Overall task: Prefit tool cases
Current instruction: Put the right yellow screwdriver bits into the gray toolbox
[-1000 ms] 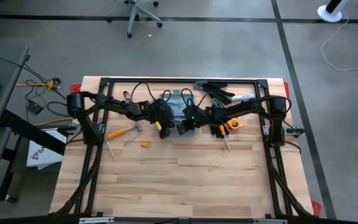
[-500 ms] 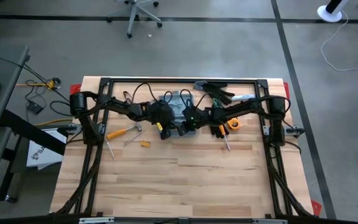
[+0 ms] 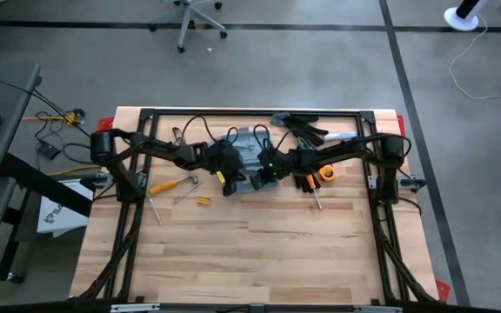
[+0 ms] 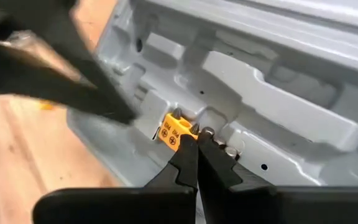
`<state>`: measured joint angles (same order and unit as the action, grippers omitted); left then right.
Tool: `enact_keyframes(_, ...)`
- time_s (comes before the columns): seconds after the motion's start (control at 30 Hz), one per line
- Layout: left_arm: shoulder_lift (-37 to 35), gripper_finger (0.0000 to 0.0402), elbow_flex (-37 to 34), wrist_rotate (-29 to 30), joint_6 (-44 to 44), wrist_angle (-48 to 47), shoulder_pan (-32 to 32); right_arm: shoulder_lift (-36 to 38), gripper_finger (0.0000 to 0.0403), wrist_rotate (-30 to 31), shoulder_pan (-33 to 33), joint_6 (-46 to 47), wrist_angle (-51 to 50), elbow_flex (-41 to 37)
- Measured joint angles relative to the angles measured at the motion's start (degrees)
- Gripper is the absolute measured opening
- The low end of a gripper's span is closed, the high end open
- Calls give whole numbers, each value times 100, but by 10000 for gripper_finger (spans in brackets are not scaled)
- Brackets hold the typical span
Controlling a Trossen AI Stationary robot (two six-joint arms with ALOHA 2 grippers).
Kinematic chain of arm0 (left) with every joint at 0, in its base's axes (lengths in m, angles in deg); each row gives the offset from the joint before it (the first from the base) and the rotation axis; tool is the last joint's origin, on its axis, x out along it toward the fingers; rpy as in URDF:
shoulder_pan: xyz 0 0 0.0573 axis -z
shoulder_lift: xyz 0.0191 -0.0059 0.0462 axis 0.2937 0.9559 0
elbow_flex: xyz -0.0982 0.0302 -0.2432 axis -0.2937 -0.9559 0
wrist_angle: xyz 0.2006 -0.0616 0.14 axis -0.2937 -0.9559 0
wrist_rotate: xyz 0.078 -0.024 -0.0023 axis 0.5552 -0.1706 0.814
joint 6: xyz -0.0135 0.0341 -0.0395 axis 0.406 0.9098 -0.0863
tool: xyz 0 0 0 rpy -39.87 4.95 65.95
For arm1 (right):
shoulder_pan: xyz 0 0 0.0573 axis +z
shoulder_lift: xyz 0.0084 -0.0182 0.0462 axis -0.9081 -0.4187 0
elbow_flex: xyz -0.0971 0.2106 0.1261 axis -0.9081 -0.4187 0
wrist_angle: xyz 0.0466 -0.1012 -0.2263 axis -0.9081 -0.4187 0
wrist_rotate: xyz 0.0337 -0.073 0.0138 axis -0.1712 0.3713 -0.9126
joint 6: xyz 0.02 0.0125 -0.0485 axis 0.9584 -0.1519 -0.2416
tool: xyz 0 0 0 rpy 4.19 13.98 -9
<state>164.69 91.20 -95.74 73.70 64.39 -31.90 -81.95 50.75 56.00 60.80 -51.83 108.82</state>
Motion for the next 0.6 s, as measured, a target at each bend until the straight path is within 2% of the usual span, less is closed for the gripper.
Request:
enact_keyframes(0.3, -835, 0, 18, 8, -1, -496, 43, 423, 0, 157, 67, -200, 9, -4)
enact_keyframes(0.43, -1007, 0, 18, 23, -1, -986, 87, 469, 0, 177, 109, -204, -76, 9)
enact_keyframes(0.6, -976, 0, 18, 393, 111, -1184, 173, 344, 0, 352, -1, -318, -488, 11)
